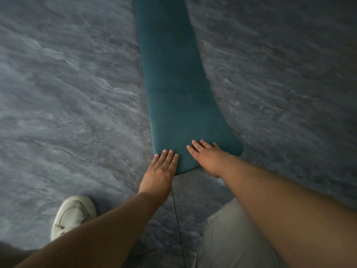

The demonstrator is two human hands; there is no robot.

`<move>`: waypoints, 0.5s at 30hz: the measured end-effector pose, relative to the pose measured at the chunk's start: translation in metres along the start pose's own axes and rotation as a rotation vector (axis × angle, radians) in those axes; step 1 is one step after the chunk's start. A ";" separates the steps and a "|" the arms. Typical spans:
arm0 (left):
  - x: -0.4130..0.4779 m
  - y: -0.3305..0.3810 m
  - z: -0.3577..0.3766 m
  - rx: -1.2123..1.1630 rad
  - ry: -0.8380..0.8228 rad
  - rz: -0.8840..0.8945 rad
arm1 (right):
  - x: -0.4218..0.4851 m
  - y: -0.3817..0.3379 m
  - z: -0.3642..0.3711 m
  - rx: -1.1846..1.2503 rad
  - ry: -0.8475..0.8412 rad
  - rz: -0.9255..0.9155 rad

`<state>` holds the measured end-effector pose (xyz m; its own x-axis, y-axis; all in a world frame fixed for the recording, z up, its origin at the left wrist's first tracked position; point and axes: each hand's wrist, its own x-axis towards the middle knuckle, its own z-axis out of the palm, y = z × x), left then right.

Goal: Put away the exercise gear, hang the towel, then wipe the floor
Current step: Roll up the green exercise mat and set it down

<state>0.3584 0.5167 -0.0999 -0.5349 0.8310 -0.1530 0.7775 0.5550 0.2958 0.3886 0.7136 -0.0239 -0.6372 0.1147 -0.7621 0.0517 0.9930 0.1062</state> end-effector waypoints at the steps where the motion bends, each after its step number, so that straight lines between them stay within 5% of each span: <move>1: -0.001 0.001 0.000 0.000 0.009 0.005 | -0.001 0.000 0.000 -0.001 -0.002 0.001; 15: -0.017 0.033 -0.011 0.002 0.002 0.106 | -0.030 0.015 0.002 -0.026 -0.138 -0.027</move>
<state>0.3898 0.5208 -0.0775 -0.4502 0.8849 -0.1196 0.8303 0.4641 0.3085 0.4105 0.7250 -0.0007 -0.5263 0.0930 -0.8452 0.0153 0.9949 0.0999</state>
